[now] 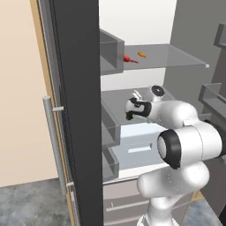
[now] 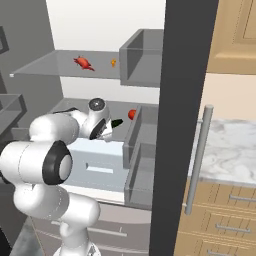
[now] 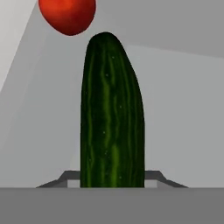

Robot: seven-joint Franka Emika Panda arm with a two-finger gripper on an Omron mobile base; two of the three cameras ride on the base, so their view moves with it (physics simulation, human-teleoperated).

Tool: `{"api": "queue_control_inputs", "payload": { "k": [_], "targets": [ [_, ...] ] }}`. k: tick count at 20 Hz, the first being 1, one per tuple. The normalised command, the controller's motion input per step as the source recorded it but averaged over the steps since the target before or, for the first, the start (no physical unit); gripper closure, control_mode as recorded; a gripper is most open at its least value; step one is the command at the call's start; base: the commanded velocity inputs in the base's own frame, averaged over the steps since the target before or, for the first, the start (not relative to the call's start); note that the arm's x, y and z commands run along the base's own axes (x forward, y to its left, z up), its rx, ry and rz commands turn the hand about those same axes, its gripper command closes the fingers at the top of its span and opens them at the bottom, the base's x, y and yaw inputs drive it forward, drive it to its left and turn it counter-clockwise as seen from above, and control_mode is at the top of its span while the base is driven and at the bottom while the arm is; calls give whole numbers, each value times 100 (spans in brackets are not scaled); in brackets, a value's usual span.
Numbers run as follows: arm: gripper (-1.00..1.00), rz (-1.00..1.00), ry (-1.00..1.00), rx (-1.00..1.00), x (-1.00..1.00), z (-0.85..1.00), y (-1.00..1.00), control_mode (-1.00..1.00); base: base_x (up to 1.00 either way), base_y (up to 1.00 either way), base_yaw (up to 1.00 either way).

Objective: Transport the fish and cucumber to the fridge. Place the fish on the rack containing meat and place the cucumber on the rack containing the vegetable, ensuring meats and vegetables are on different racks.

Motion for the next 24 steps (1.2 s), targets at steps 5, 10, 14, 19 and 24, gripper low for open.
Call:
{"api": "queue_control_inputs", "payload": {
  "k": [5,10,14,19,24],
  "targets": [
    [100,0,7,0,71,-50,-2,-100,0,0,0],
    [-100,0,1,-1,47,-45,0,-100,0,0,0],
    [-100,0,-2,0,4,-13,0,-100,0,0,0],
    [-100,0,-6,0,0,0,0,-100,0,0,0],
    [-100,-1,-3,0,-9,0,0,-100,0,0,0]
  ]
}}
